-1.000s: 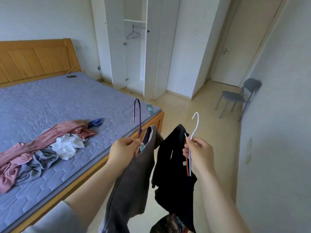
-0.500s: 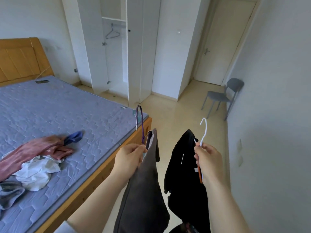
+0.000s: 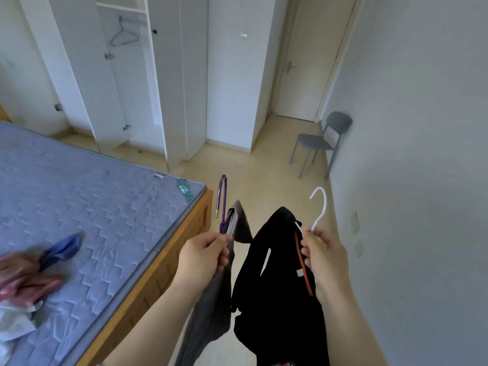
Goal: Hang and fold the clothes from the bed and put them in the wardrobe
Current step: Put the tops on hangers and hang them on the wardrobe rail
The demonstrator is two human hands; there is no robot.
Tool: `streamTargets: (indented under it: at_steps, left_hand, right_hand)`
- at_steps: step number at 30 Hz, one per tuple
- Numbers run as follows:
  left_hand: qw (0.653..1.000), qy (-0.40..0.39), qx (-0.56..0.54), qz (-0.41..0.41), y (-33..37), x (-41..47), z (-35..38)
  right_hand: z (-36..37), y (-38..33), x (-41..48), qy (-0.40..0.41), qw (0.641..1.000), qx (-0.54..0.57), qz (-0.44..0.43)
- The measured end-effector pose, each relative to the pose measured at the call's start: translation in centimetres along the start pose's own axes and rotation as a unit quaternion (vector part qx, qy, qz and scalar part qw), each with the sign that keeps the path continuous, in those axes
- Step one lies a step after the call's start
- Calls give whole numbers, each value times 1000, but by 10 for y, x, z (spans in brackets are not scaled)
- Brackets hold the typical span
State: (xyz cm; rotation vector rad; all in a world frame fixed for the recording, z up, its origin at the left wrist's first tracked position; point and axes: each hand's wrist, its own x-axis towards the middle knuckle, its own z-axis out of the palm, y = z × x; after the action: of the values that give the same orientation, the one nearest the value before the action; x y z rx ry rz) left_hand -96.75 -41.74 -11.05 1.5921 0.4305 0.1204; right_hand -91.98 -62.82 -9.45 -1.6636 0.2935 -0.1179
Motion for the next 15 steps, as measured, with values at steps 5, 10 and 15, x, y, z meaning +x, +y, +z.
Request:
streamTargets:
  at_steps: [5, 10, 15]
  left_hand:
    - [1000, 20, 2, -2, 14, 64, 20]
    - [999, 48, 7, 2, 26, 123, 33]
    - [998, 62, -5, -9, 35, 176, 42]
  right_hand:
    - [32, -12, 65, -42, 999, 3, 7]
    - [59, -29, 125, -97, 993, 41, 46]
    - [84, -36, 182, -109, 989, 60, 81]
